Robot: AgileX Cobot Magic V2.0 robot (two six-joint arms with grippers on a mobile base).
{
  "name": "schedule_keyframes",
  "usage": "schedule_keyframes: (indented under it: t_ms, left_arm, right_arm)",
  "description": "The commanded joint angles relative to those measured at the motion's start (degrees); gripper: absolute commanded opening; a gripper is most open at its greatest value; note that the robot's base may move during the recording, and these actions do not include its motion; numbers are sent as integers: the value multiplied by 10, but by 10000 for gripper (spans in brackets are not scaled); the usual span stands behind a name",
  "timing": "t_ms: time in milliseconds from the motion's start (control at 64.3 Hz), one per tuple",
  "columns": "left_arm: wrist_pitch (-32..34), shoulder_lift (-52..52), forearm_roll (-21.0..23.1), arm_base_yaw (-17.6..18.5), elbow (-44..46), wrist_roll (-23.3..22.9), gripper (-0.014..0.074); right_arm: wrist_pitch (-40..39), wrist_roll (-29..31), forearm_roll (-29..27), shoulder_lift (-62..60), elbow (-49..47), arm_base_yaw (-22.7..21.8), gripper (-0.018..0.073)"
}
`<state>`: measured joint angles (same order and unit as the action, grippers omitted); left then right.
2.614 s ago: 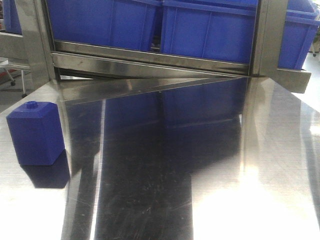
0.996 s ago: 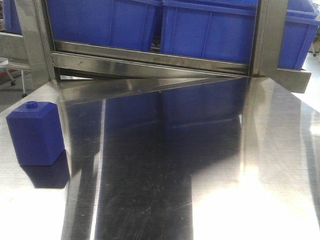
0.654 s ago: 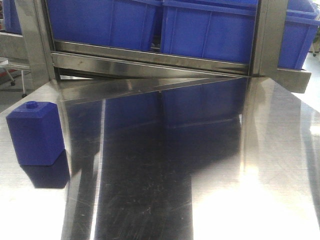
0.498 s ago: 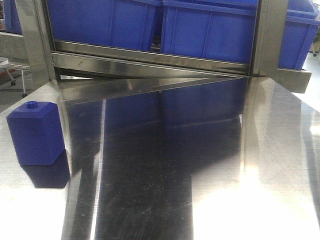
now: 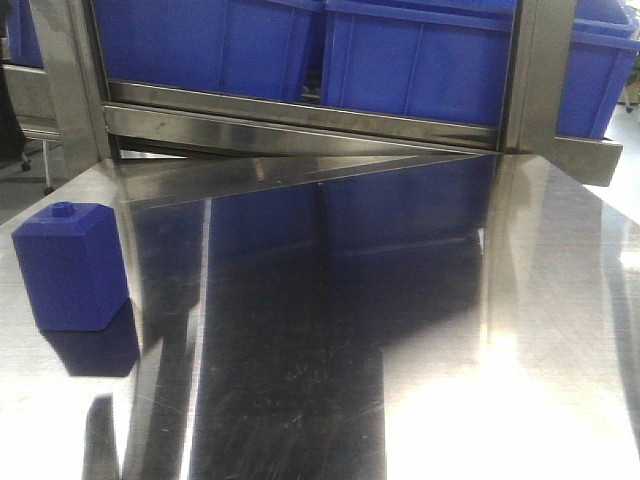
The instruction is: Pick and sort blue part to right shelf
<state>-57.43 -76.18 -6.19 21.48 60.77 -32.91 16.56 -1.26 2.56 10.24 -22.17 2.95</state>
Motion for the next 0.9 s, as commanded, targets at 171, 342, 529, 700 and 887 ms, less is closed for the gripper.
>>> schedule_keyframes:
  t_ms: [171,342,529,700,887]
  left_arm:
    - [-84,-82,13,38,127,-11,681]
    - [-124,-127,26,42,166,-8,681]
    - [-130,-152,26,54,167,-3,678]
    - [-126,-171,26,63,167,0,676]
    - [-123,-194,37,63,167,33,619]
  right_arm:
    - [-53,2,8,6,-17,-3,411]
    - [-53,2,8,6,-17,-3,411]
    - [-53,2,8,6,-17,-3,411]
    - [-53,2,8,6,-17,-3,411]
    - [-53,2,8,6,-17,-3,411]
